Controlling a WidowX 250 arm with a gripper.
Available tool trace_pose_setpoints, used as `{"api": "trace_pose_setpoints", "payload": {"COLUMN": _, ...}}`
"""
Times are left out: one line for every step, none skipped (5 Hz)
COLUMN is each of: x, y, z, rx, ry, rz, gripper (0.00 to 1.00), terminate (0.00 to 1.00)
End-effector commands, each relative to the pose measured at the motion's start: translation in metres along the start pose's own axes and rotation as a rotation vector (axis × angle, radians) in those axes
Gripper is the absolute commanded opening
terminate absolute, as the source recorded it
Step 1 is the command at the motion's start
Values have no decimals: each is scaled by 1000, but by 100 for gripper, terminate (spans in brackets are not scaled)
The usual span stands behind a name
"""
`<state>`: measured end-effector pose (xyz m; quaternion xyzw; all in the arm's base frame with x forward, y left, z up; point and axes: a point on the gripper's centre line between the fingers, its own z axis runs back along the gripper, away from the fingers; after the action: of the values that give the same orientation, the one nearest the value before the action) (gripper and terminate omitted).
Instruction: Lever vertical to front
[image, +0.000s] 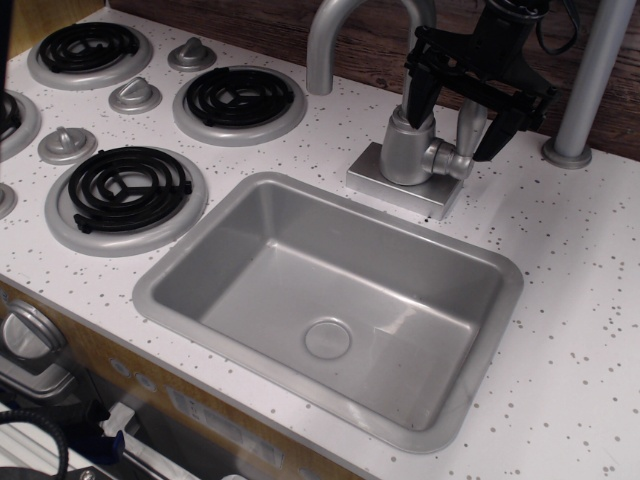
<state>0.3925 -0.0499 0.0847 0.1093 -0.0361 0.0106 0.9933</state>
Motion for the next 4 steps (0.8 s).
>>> {"api": "trace_pose_setpoints", "payload": {"x": 0, "y": 0, "z": 0, "rx": 0, "ry": 0, "rz": 0, "gripper": 100, "terminate": 0}}
{"api": "trace_pose_setpoints", "payload": {"x": 7, "y": -1, "z": 11, "rx": -13, "ry": -44, "rz": 11, "gripper": 100, "terminate": 0}}
{"api": "trace_pose_setpoints", "payload": {"x": 11, "y": -4, "z": 21, "rx": 12, "ry": -122, "rz": 8, "gripper": 100, "terminate": 0}}
{"api": "trace_pose_setpoints", "payload": {"x": 15, "y": -4, "z": 29, "rx": 8, "ry": -198, "rz": 9, "gripper": 100, "terminate": 0}}
